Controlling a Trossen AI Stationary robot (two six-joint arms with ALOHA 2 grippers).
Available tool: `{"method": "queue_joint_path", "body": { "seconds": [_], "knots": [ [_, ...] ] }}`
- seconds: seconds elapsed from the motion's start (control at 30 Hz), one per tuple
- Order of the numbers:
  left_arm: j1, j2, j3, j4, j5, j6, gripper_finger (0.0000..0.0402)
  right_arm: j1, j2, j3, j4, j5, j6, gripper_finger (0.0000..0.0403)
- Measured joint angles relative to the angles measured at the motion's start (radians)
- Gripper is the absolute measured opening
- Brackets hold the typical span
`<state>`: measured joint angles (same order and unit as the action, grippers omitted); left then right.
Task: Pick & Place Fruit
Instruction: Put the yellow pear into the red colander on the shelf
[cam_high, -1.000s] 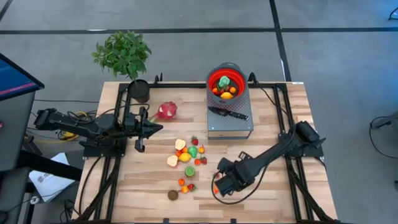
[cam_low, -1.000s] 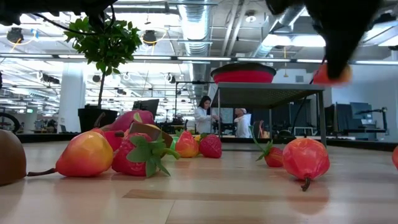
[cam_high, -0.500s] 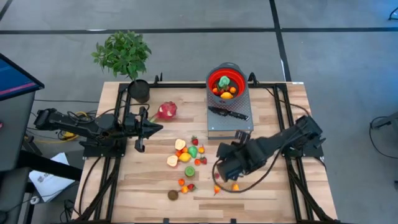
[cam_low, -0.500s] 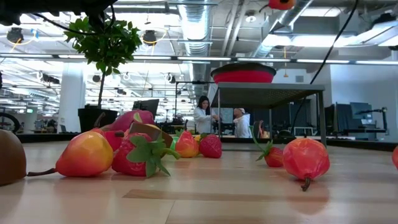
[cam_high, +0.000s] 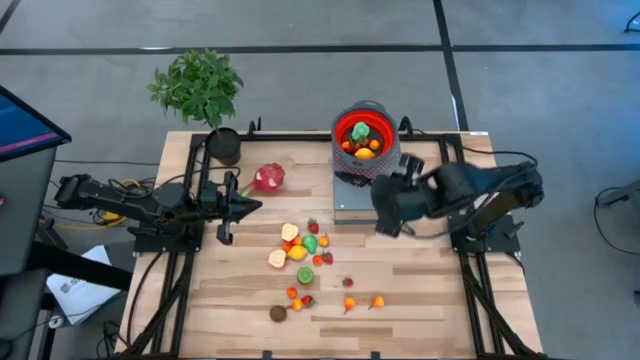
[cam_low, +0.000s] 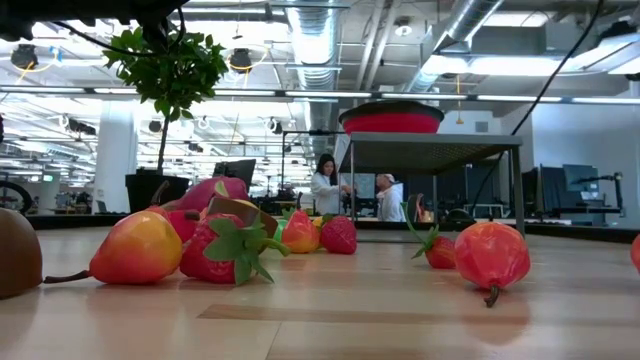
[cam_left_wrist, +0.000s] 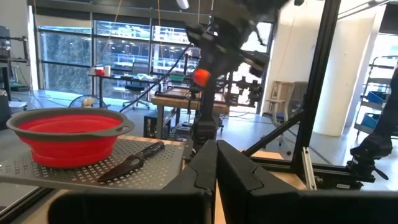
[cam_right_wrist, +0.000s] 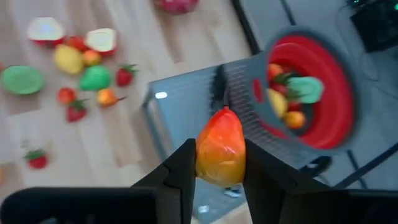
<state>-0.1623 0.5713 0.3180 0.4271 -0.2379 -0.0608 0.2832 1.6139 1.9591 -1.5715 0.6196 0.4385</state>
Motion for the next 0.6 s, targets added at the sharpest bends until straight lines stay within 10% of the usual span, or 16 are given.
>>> {"method": "queue_joint_path", "body": {
  "seconds": [0.6],
  "knots": [
    [0.0, 0.0, 0.0, 0.0, 0.0, 0.008, 0.0003, -0.417, -0.047, 0.0, 0.077, -0.16, -0.503, 0.0098]
  ]
}}
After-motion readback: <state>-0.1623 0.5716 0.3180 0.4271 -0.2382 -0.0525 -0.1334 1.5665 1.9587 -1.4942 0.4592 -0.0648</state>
